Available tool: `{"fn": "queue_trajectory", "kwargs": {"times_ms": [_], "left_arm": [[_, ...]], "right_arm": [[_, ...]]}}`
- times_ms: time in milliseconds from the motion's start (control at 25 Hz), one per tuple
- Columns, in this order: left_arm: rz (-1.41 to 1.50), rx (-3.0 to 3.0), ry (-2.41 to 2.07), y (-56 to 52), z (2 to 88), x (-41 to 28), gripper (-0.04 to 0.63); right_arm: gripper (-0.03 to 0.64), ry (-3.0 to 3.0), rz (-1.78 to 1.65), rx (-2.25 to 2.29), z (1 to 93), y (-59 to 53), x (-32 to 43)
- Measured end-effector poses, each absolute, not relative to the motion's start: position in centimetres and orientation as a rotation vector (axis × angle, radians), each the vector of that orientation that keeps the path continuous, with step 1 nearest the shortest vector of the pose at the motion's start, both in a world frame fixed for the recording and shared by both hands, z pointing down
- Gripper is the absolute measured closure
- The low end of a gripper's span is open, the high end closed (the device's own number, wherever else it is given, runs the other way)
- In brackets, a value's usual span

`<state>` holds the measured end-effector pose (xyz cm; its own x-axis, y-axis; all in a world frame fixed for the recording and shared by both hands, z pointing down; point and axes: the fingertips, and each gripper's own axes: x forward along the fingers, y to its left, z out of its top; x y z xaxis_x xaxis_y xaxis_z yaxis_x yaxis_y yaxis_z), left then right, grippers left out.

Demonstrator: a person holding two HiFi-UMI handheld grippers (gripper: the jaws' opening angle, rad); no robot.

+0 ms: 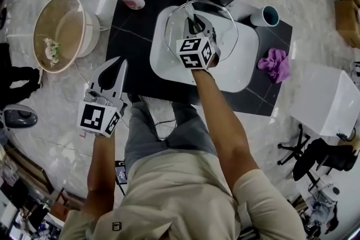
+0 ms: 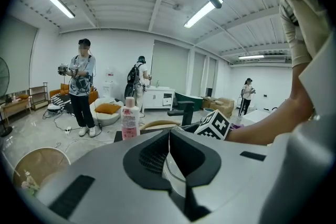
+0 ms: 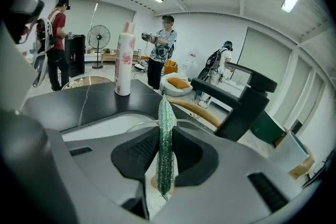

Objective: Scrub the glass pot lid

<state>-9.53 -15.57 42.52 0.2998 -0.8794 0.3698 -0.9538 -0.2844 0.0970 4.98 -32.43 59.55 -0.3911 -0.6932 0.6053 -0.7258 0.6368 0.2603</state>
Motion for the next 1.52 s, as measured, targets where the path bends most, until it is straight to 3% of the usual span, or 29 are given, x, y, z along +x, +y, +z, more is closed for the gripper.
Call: {"fn": "queue_trajectory", "kwargs": {"times_ms": [280,720,1120,1520], "left_arm": [[0.381,2.292,-1.617,-16.8,43.4,-8.3,0.574],[0.401,2.388,-1.495,-19.4,43.5,-3.0,0.575],[0.407,2.433,-1.44,-20.2,43.3,-0.7,0.574],[0.394,2.393,-1.486,-19.2,43.8,-4.2,0.574]], "right_arm": [[0.534,-2.143,0.093,1.135,60.3,-32.3,8.0],[0.534,-1.947,0.247,1.4,60.6,-32.4,23.6],[0.534,-1.94,0.279,1.413,60.9,-31.4,24.4],[0.534,-1.938,0.258,1.395,61.4,-31.5,21.7]]}}
